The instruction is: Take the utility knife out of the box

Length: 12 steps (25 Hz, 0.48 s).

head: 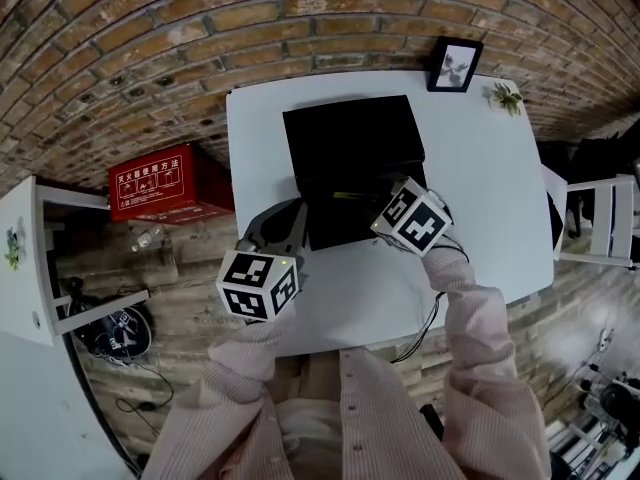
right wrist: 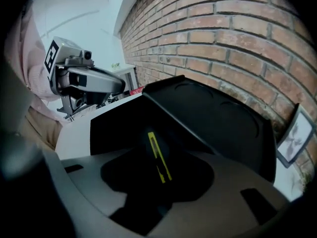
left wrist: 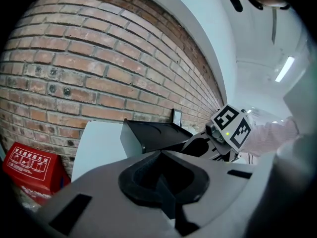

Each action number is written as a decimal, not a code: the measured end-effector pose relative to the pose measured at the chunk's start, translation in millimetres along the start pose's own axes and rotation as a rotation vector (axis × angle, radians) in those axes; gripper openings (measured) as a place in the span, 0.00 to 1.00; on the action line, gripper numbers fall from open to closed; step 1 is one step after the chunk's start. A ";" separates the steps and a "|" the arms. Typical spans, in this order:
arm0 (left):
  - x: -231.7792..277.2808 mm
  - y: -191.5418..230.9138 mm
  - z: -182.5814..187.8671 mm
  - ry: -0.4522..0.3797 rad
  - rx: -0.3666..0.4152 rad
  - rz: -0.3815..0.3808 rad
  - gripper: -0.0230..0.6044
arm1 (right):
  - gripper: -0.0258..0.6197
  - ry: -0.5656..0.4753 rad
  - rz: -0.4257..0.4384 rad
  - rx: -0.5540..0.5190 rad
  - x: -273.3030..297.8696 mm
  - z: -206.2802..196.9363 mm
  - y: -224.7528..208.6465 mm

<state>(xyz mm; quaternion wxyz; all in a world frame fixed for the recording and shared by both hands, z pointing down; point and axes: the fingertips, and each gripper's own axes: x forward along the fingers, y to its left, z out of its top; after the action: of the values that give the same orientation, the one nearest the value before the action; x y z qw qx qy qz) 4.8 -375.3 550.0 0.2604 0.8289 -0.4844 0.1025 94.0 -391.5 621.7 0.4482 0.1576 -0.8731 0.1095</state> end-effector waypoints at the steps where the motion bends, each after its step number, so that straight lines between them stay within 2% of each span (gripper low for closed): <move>1: 1.2 0.6 -0.3 0.003 -0.001 -0.001 0.02 | 0.28 0.013 0.009 -0.010 2.6 -0.8 0.2; 10: 9.6 1.7 -5.3 0.018 -0.008 -0.006 0.02 | 0.28 0.100 0.066 -0.089 15.4 -10.4 4.2; 12: 9.8 1.8 -5.4 0.019 -0.010 -0.005 0.02 | 0.24 0.106 0.068 -0.103 15.3 -10.8 4.6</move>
<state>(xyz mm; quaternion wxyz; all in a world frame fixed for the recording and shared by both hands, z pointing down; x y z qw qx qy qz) 8.7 -380.5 559.3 0.2696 0.8279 -0.4801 0.1072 92.0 -386.4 640.2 0.4975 0.0986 -0.8574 0.0877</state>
